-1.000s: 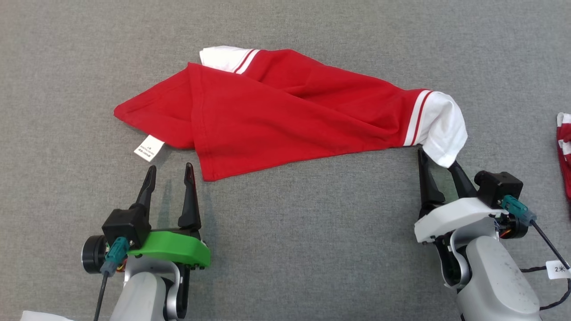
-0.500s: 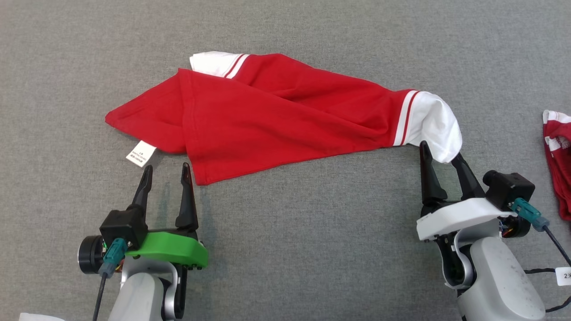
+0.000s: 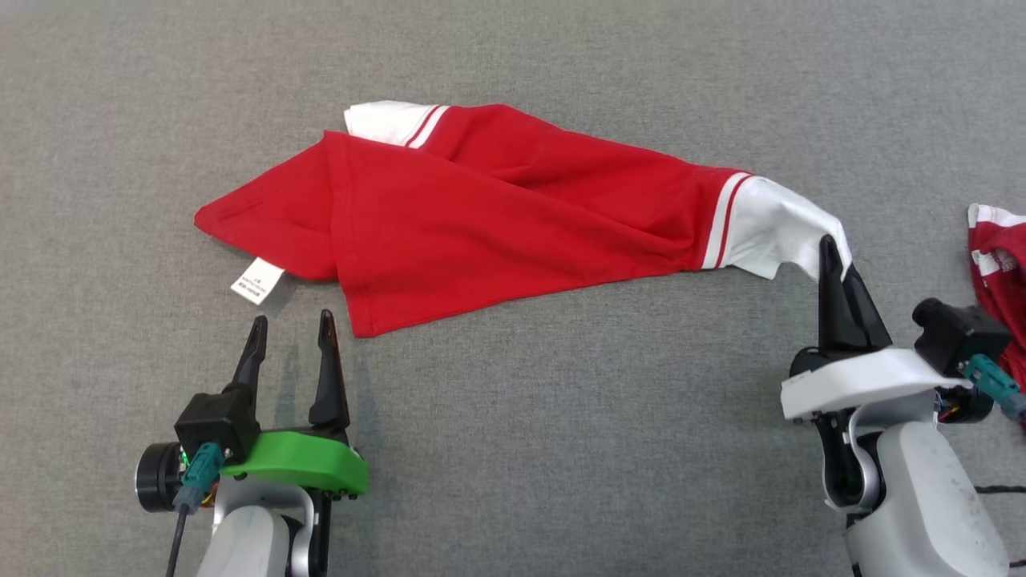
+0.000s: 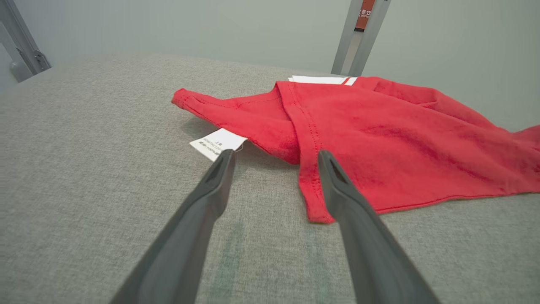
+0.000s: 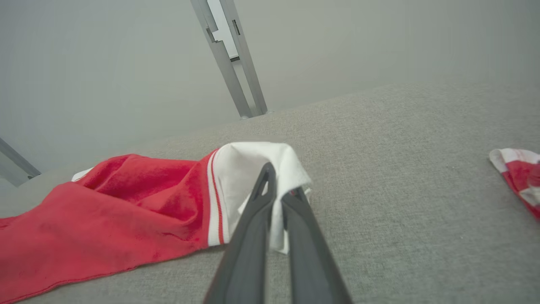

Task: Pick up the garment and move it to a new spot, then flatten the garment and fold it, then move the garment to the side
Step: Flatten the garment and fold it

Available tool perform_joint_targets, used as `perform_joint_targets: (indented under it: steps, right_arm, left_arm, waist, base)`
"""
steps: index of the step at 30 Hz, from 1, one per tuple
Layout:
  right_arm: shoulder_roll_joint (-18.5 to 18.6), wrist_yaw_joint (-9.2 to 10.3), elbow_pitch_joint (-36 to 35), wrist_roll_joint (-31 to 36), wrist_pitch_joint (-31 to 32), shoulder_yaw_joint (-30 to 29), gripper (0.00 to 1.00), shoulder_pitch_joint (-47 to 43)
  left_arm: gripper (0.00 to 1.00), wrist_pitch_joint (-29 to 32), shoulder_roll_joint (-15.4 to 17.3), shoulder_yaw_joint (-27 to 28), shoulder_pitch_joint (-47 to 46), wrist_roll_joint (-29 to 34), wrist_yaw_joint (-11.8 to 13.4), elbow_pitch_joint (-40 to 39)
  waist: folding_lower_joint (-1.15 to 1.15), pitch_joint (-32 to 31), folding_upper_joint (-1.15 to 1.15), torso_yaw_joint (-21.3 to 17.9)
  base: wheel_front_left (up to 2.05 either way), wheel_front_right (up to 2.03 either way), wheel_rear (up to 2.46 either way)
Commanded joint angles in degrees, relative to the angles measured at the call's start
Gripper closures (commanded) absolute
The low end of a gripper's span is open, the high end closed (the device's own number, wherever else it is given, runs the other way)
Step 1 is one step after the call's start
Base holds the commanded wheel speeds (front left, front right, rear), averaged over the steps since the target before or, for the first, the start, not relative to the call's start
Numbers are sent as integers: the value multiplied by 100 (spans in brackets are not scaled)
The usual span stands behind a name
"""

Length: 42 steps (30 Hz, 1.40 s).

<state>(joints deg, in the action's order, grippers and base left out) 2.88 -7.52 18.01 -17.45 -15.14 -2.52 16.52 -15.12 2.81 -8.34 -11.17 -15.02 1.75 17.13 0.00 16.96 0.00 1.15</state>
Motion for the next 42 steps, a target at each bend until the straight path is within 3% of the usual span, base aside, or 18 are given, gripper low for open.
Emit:
perform_joint_targets:
  steps: [1,7,11,16,23,27,29,30,33,38,42]
  right_arm:
    - [9,7,-155,-3,2,47,100,-198]
    - [14,8,-1028,110,2,567,100,-714]
    - [16,7,-1505,-92,2,567,100,-898]
    - [11,5,-1804,-146,2,687,100,-503]
    - [16,6,-1867,-603,2,729,100,-236]
    - [17,6,-1176,-414,3,383,100,-658]
    - [18,6,-594,-223,-3,33,25,-733]
    - [26,6,-391,6,-11,-187,0,-699]
    - [9,5,55,521,-5,-752,0,-749]
    - [12,4,78,1160,-5,-1279,0,-764]
    - [0,4,-322,1457,-5,-1082,0,-829]
  left_arm:
    - [0,-2,19,30,49,-45,-22,15]
    - [0,-2,19,49,172,-95,-50,56]
    - [0,-2,20,47,251,-117,-25,68]
    - [0,-2,19,74,322,-99,-35,102]
    - [0,-2,20,45,411,-169,-4,122]
    - [0,-2,19,43,466,-191,12,115]
    - [0,-2,19,38,472,-191,23,126]
    - [0,-2,19,36,463,-191,27,128]
    - [0,-1,19,15,432,-140,12,137]
    - [0,-2,20,61,408,-92,27,162]
    - [0,-2,20,97,494,-60,16,171]
  waist:
    - [0,-136,0,-108]
    - [0,-409,0,-336]
    - [0,-558,0,-453]
    - [0,-676,0,-532]
    - [0,-763,0,-487]
    - [0,-761,0,-485]
    - [0,-740,0,-497]
    - [0,-726,0,-503]
    - [0,-708,0,-517]
    - [0,-753,0,-524]
    - [0,-837,0,-514]
  base:
    - [0,0,0]
    - [0,0,0]
    - [0,0,0]
    - [0,0,0]
    - [0,0,0]
    - [0,0,0]
    - [0,0,0]
    - [0,0,0]
    - [0,0,0]
    - [0,0,0]
    - [0,0,0]
